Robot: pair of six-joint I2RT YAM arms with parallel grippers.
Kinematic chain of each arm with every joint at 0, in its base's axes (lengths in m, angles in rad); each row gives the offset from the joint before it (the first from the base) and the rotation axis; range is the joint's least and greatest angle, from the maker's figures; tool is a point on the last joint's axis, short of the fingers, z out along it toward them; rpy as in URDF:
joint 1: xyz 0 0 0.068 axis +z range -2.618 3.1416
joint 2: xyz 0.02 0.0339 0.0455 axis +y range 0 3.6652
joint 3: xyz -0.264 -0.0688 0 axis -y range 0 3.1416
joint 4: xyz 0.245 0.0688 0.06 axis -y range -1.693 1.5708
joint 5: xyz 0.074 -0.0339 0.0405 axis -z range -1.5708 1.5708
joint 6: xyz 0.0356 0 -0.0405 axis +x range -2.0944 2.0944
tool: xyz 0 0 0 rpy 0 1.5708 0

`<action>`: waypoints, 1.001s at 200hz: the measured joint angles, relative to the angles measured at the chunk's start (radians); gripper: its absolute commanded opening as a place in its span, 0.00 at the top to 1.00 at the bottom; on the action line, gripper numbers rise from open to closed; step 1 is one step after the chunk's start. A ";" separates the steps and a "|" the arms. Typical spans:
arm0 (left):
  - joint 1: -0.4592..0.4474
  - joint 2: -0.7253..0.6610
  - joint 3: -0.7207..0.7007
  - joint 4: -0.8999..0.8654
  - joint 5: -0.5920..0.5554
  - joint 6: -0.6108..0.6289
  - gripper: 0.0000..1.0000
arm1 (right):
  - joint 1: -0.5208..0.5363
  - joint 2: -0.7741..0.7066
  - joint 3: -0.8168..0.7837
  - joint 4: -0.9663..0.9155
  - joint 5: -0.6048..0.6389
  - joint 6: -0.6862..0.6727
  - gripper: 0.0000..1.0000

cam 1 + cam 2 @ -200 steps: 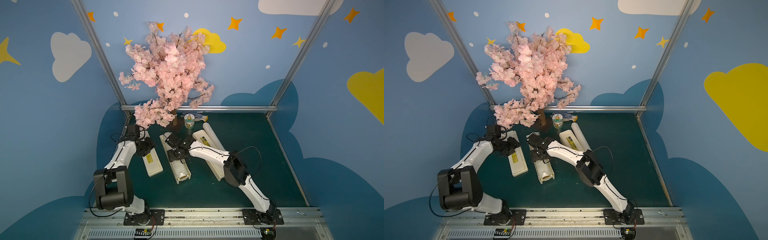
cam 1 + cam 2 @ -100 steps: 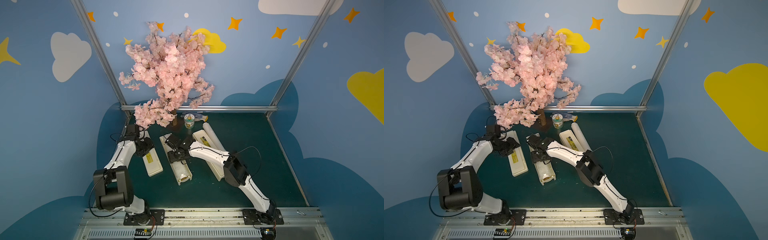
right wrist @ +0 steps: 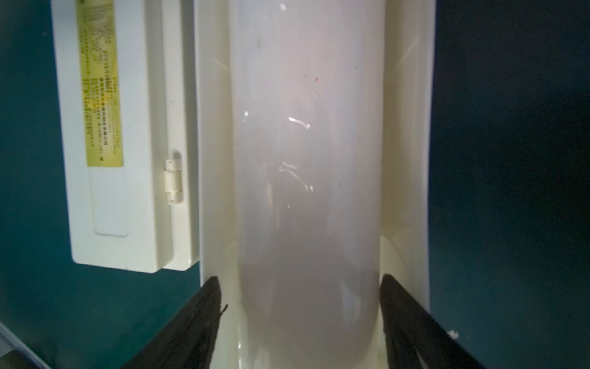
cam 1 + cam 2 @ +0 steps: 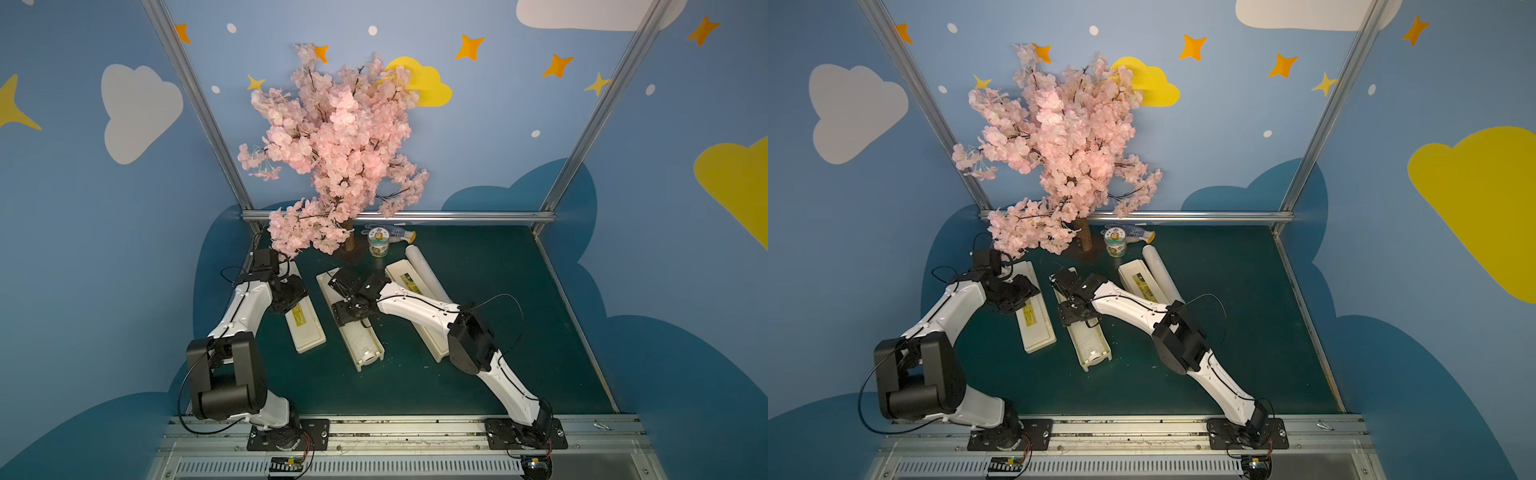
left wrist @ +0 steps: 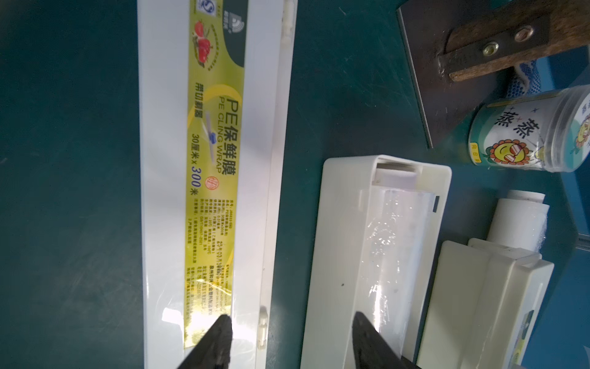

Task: Put plastic wrap rolls into dispensers
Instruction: Place the plastic wrap into the plastic wrap cutting box.

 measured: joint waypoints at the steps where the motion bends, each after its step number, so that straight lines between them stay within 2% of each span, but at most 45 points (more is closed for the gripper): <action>1: 0.000 0.000 0.000 0.000 0.000 0.000 0.39 | 0.000 -0.001 0.001 0.001 0.001 -0.004 0.20; 79: 0.000 0.003 0.015 -0.020 -0.021 0.021 0.39 | 0.012 -0.063 0.034 0.042 0.070 -0.112 0.21; 120: 0.000 0.090 0.083 -0.089 -0.072 0.057 0.35 | -0.019 -0.146 0.014 0.054 0.141 -0.177 0.19; 159: -0.032 0.210 0.171 -0.184 -0.150 0.071 0.33 | -0.085 -0.266 -0.113 0.117 0.148 -0.236 0.18; 200: -0.068 0.228 0.181 -0.259 -0.251 0.064 0.31 | -0.166 -0.378 -0.357 0.223 0.081 -0.252 0.17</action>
